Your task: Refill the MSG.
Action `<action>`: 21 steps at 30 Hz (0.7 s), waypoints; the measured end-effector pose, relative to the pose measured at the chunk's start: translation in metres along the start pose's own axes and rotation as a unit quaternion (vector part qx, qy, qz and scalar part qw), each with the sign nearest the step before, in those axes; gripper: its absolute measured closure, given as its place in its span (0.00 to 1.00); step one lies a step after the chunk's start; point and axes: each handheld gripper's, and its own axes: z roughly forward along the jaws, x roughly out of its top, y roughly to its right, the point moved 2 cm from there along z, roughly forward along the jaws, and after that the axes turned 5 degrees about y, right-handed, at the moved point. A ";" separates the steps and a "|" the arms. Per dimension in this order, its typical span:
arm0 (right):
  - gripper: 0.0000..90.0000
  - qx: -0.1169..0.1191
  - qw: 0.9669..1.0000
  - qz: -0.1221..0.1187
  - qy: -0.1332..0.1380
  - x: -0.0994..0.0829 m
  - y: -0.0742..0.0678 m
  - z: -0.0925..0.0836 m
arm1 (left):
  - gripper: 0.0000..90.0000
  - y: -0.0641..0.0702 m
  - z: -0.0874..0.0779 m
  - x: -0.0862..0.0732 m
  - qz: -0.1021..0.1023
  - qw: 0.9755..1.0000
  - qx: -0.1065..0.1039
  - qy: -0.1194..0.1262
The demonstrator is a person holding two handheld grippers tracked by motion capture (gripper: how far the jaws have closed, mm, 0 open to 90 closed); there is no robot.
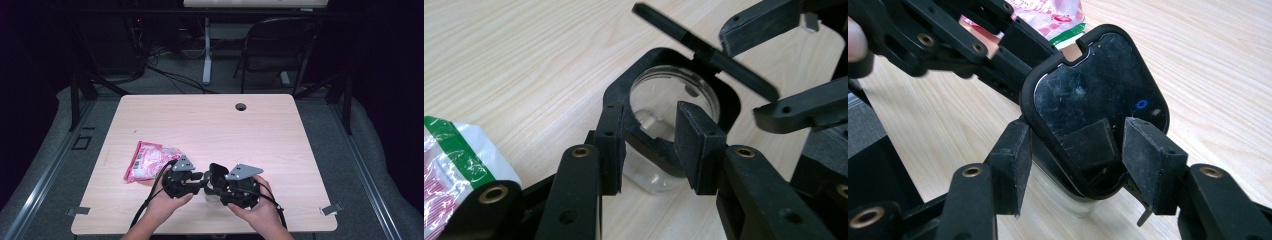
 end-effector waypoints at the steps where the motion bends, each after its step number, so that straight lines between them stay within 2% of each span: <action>1: 0.51 0.002 1.000 0.001 0.001 0.000 0.000 0.000 | 0.71 0.000 0.002 -0.001 0.002 1.000 0.006 -0.001; 6: 0.51 0.003 1.000 0.004 0.002 0.000 0.001 -0.001 | 0.69 -0.002 0.005 -0.003 -0.006 1.000 0.009 0.000; 13: 0.52 -0.002 1.000 0.012 0.005 -0.001 0.004 -0.004 | 0.69 -0.004 0.009 -0.001 -0.017 1.000 -0.005 0.000; 18: 0.53 -0.009 1.000 0.022 0.017 -0.002 0.010 -0.012 | 0.75 -0.003 0.010 0.000 -0.014 1.000 -0.016 0.001; 21: 0.54 -0.013 0.999 0.027 0.022 -0.003 0.013 -0.017 | 0.75 -0.003 0.011 0.000 -0.011 1.000 -0.015 0.001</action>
